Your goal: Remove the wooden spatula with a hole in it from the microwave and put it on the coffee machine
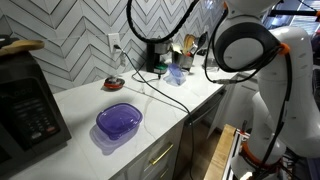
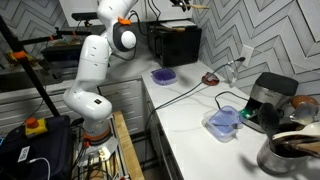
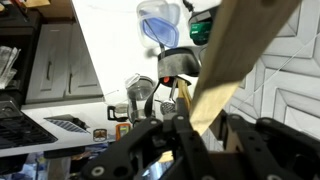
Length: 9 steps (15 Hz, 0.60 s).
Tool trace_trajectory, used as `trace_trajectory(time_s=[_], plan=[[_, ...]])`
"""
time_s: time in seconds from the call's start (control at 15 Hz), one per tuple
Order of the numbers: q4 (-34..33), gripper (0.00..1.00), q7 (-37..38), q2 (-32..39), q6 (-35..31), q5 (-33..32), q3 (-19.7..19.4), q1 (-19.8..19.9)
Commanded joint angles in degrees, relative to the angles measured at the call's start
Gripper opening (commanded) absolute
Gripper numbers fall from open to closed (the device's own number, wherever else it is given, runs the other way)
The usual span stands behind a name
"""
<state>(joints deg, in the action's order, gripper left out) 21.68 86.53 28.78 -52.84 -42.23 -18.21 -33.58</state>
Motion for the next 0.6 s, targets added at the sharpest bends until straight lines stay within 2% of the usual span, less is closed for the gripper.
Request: trace_trajectory(time_s=[0.0, 0.2, 0.33, 0.47, 0.53], plan=[[-0.02, 0.06, 2.56, -1.17, 0.47, -1.88, 0.28, 7.25], [-0.03, 0.06, -0.89, -2.01, -0.79, 1.90, 2.54, 15.38], [-0.04, 0.06, -7.02, -2.28, -3.21, 4.40, 3.75, 20.78], [-0.04, 0.06, -11.16, -2.72, -5.05, 10.43, 5.54, 27.08], [0.10, 0.06, -12.71, -2.54, -3.08, 13.35, 5.53, 30.02]])
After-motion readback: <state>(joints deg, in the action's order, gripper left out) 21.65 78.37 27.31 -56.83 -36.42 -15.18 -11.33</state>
